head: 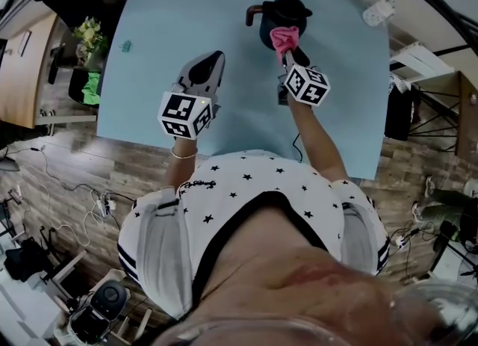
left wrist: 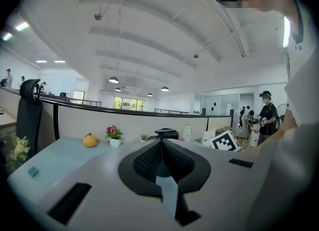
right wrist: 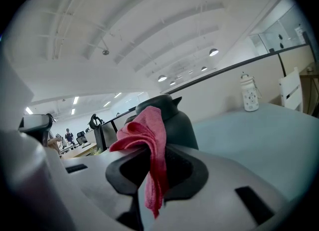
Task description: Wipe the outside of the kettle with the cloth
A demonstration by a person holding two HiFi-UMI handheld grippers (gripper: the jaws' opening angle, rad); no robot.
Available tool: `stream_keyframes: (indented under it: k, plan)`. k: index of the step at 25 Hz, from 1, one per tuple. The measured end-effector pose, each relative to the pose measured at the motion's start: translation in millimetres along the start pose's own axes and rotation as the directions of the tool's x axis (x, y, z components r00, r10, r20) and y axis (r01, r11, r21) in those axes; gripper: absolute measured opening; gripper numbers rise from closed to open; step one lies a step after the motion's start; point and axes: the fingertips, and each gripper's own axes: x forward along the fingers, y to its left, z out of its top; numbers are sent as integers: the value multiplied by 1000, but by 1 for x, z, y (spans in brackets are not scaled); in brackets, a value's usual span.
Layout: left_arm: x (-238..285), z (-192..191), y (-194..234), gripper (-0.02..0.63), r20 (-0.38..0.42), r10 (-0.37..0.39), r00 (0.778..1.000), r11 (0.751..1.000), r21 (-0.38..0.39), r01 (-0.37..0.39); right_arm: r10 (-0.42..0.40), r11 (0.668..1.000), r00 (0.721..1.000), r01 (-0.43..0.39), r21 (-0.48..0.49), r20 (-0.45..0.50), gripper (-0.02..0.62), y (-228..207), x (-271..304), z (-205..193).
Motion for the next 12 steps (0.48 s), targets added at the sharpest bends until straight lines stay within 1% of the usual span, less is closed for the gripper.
stream_keyframes:
  k: [5,12]
  plan:
    - [2,-1,-5,29,-10,-5,1000,1000,4,5,-21,1000,1000,20,22,18,69,-18,-4,8]
    - [1,-1,-6,29,-17,16,1000,1000,11,-16,-33,999,999,31,42,41,69,-39,-3,16]
